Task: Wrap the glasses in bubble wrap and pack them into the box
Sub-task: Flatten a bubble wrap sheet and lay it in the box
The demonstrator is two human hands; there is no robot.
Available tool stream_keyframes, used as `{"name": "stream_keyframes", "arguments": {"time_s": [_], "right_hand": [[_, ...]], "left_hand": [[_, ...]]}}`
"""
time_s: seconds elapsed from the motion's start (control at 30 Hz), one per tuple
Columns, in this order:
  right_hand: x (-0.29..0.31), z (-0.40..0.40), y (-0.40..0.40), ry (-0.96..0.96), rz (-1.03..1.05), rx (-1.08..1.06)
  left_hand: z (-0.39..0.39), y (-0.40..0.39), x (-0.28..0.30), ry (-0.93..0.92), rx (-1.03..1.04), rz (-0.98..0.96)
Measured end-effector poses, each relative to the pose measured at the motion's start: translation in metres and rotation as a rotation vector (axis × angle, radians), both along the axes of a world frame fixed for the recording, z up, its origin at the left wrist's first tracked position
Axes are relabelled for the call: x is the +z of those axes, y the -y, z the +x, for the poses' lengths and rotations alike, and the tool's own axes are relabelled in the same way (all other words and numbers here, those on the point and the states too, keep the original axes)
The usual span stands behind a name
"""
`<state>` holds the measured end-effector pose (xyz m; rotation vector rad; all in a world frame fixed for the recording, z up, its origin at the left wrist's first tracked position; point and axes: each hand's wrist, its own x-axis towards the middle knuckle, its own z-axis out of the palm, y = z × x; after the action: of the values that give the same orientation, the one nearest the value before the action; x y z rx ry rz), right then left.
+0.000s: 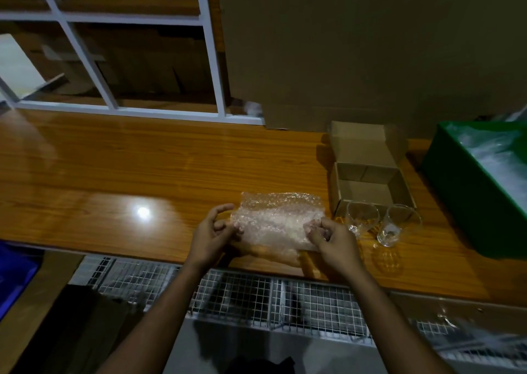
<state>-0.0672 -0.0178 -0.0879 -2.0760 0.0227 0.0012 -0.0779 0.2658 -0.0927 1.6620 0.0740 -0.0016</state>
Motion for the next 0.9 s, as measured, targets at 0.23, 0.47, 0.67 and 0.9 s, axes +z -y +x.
{"name": "stream_keyframes", "arguments": {"time_s": [0.23,0.47,0.67,0.9], "right_hand": [[0.009,0.016,-0.017,0.122,0.023,-0.135],[0.009,0.034,-0.024,0.161,-0.145,-0.213],[0.016,0.020,-0.044,0.354,-0.664,-0.139],[-0.011,0.016,-0.048,0.266,-0.840,0.179]], "left_hand": [[0.015,0.012,0.004,0.081,0.088,0.086],[0.025,0.013,-0.008,0.068,0.084,0.338],[0.028,0.012,-0.021,0.130,0.089,0.916],[0.027,0.020,-0.017,0.304,-0.224,1.061]]}}
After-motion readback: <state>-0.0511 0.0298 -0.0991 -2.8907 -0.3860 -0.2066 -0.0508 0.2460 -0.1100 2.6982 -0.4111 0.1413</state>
